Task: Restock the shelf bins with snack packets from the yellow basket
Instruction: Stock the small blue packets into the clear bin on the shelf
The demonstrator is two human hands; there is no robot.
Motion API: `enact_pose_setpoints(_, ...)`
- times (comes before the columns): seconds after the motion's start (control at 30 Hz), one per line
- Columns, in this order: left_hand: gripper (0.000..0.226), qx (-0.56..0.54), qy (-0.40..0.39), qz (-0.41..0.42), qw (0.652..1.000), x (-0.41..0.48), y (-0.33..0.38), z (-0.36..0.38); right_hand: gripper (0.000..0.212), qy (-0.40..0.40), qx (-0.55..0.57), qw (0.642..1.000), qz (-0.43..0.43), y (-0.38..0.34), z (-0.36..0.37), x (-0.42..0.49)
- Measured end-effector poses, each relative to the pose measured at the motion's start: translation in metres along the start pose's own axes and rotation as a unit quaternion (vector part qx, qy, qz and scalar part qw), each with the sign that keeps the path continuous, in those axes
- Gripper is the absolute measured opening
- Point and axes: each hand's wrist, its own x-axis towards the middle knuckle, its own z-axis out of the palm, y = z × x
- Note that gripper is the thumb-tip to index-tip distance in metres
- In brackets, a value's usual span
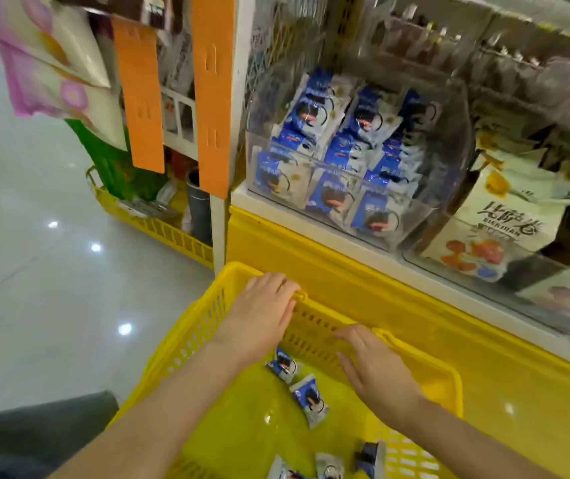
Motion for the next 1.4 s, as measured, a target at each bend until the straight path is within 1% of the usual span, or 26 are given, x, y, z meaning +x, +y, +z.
enact_pose_setpoints(0.07, 0.031, -0.015, -0.075, -0.048, 0.996, -0.017, -0.011, 0.041, 0.035, -0.087, 0.032, 0.989, 0.117, 0.022, 0.05, -0.016)
enact_pose_setpoints(0.13, 0.033, -0.029, -0.142, -0.104, 0.984, -0.029, -0.021, 0.079, 0.04, -0.146, 0.085, 0.962, 0.215, 0.041, 0.092, -0.026)
enact_pose_setpoints(0.17, 0.034, -0.037, -0.173, -0.133, 0.975, -0.033, -0.026, 0.096, 0.042, -0.165, 0.114, 0.948, 0.248, 0.047, 0.11, -0.03)
enact_pose_setpoints(0.23, 0.036, -0.056, -0.223, -0.191, 0.954, -0.038, -0.036, 0.128, 0.044, -0.196, 0.159, 0.923, 0.292, 0.054, 0.142, -0.034)
enact_pose_setpoints(0.3, 0.042, -0.083, -0.252, -0.238, 0.934, -0.038, -0.045, 0.156, 0.046, -0.217, 0.189, 0.902, 0.32, 0.058, 0.167, -0.034)
enact_pose_setpoints(0.43, 0.047, -0.163, -0.267, -0.331, 0.89, -0.029, -0.053, 0.196, 0.051, -0.242, 0.206, 0.883, 0.347, 0.06, 0.206, -0.024)
enact_pose_setpoints(0.53, 0.042, -0.218, -0.261, -0.377, 0.862, -0.023, -0.056, 0.217, 0.052, -0.256, 0.173, 0.878, 0.365, 0.061, 0.22, -0.015)
enact_pose_setpoints(0.7, 0.053, -0.243, -0.238, -0.429, 0.837, -0.019, -0.054, 0.236, 0.051, -0.258, 0.165, 0.873, 0.38, 0.062, 0.232, -0.011)
enact_pose_setpoints(0.77, 0.049, -0.261, -0.239, -0.446, 0.822, -0.019, -0.051, 0.239, 0.052, -0.262, 0.159, 0.874, 0.377, 0.062, 0.233, -0.013)
enact_pose_setpoints(0.83, 0.044, -0.266, -0.261, -0.446, 0.814, -0.021, -0.047, 0.238, 0.052, -0.261, 0.165, 0.877, 0.369, 0.061, 0.233, -0.014)
enact_pose_setpoints(0.87, 0.041, -0.264, -0.267, -0.441, 0.815, -0.022, -0.045, 0.235, 0.052, -0.258, 0.176, 0.876, 0.368, 0.06, 0.232, -0.016)
enact_pose_setpoints(0.93, 0.038, -0.269, -0.259, -0.435, 0.819, -0.026, -0.043, 0.23, 0.048, -0.241, 0.224, 0.864, 0.382, 0.058, 0.228, -0.018)
enact_pose_setpoints(1.0, 0.04, -0.287, -0.241, -0.442, 0.815, -0.03, -0.042, 0.221, 0.043, -0.216, 0.267, 0.851, 0.398, 0.056, 0.22, -0.018)
enact_pose_setpoints(1.07, 0.04, -0.307, -0.216, -0.456, 0.807, -0.034, -0.041, 0.207, 0.041, -0.201, 0.285, 0.854, 0.385, 0.055, 0.208, -0.017)
enact_pose_setpoints(1.17, 0.038, -0.369, -0.157, -0.485, 0.777, -0.036, -0.037, 0.183, 0.036, -0.165, 0.328, 0.86, 0.355, 0.051, 0.184, -0.01)
enact_pose_setpoints(1.27, 0.023, -0.434, -0.108, -0.493, 0.746, -0.035, -0.03, 0.154, 0.022, -0.129, 0.398, 0.85, 0.319, 0.043, 0.151, -0.003)
enact_pose_setpoints(1.33, 0.024, -0.478, -0.086, -0.49, 0.724, -0.032, -0.025, 0.134, 0.012, -0.111, 0.436, 0.841, 0.3, 0.038, 0.127, 0.001)
enact_pose_setpoints(1.4, 0.026, -0.504, -0.081, -0.481, 0.713, -0.027, -0.018, 0.115, 0.01, -0.098, 0.454, 0.839, 0.284, 0.034, 0.102, 0.006)
